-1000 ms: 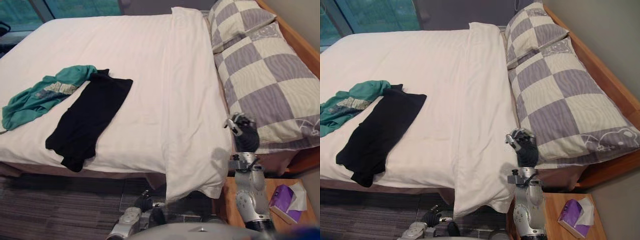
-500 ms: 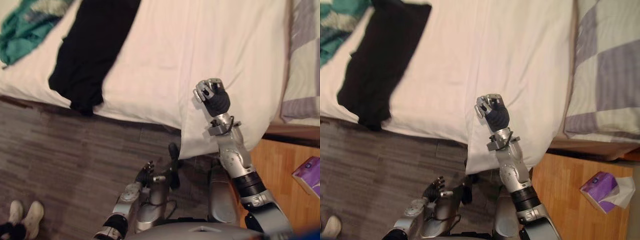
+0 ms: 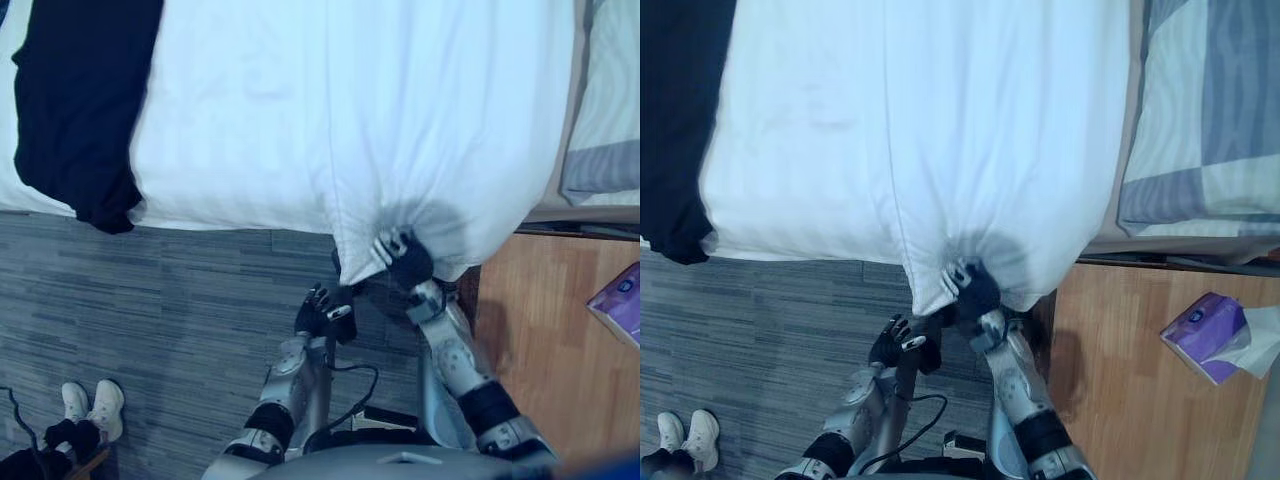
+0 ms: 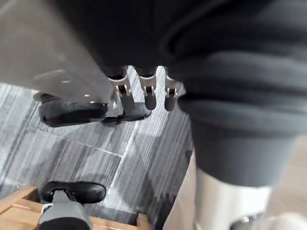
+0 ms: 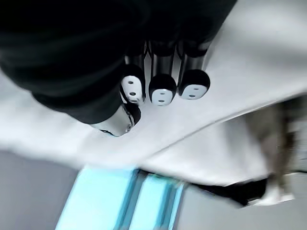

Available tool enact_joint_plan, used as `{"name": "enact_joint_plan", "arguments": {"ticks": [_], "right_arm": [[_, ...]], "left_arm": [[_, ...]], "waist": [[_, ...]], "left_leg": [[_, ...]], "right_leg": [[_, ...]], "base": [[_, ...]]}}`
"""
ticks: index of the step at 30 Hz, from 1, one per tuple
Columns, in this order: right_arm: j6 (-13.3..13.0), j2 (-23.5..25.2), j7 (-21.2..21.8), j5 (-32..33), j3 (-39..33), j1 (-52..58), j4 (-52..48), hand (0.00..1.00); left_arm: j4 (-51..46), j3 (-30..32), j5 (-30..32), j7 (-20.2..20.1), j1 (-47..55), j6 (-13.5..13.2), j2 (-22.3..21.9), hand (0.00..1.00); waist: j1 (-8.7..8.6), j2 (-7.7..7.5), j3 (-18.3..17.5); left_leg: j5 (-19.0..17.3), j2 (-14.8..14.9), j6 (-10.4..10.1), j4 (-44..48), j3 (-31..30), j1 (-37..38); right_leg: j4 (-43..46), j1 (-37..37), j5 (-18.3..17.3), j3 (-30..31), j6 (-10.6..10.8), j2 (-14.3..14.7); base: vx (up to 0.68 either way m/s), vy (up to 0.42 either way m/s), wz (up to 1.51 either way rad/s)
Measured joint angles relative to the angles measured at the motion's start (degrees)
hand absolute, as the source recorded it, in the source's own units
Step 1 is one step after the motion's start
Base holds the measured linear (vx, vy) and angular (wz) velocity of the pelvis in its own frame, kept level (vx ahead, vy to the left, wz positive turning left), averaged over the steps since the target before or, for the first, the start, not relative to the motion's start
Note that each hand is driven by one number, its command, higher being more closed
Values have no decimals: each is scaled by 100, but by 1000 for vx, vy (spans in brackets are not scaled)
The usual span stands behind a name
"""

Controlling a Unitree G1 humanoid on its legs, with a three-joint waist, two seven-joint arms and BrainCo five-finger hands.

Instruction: Tidy the bed and pick cloth on bed and put in laundry

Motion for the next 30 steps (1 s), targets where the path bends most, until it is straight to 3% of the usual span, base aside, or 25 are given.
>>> {"name": "enact_joint_plan", "arguments": {"ticks": [4,9,14,18,21,24,25,30], "right_arm": [[-43,-5,61,-206,-10,370,182,100],[-446,-28,118,-83,-226,358,576,100],[-917,-43,254,975,-454,351,649,100],[-1336,7,252,2198,-1357,560,95,100],[-1604,5,244,2610,-2104,1004,-636,100],[-1696,5,115,2596,-2523,1559,-1233,100],[-1696,8,78,2594,-2611,1650,-1316,0],[-1467,329,-298,2149,-3025,2095,-1327,0]], "left_arm": [[-6,3,-171,6,0,-16,-1,0],[2,7,-196,-4,2,-13,-1,0],[164,83,-203,-6,31,-8,-2,0],[226,234,-202,69,182,100,1,0],[228,232,-200,110,303,263,36,0],[220,232,-190,107,446,534,61,0],[218,232,-187,106,480,585,66,0],[220,272,95,-20,758,938,89,0]], "waist": [[-11,-46,-23],[-4,-57,-28],[32,-170,-86],[31,-388,-218],[-9,-551,-434],[-17,-677,-761],[-15,-696,-835],[-4,-823,-1288]], "left_leg": [[-20,5,-31,-99,67,190],[-20,21,-35,-208,126,330],[-78,58,-80,-203,201,607],[-319,249,-44,33,385,787],[-532,348,-44,235,452,939],[-749,447,-65,453,459,1083],[-795,465,-70,502,459,1101],[-1139,502,-131,592,443,1571]], "right_leg": [[-126,175,30,16,15,5],[-322,324,155,25,57,21],[-554,683,231,26,84,44],[-871,1003,346,78,70,171],[-1058,1287,375,142,85,223],[-1281,1631,396,123,88,255],[-1335,1694,402,118,90,261],[-1712,2408,434,-8,143,219]], "base": [[81,-13,-12],[42,-3,-11],[45,2,-11],[25,-8,-31],[63,6,-24],[146,5,-11],[179,13,-5],[141,19,-1]]}}
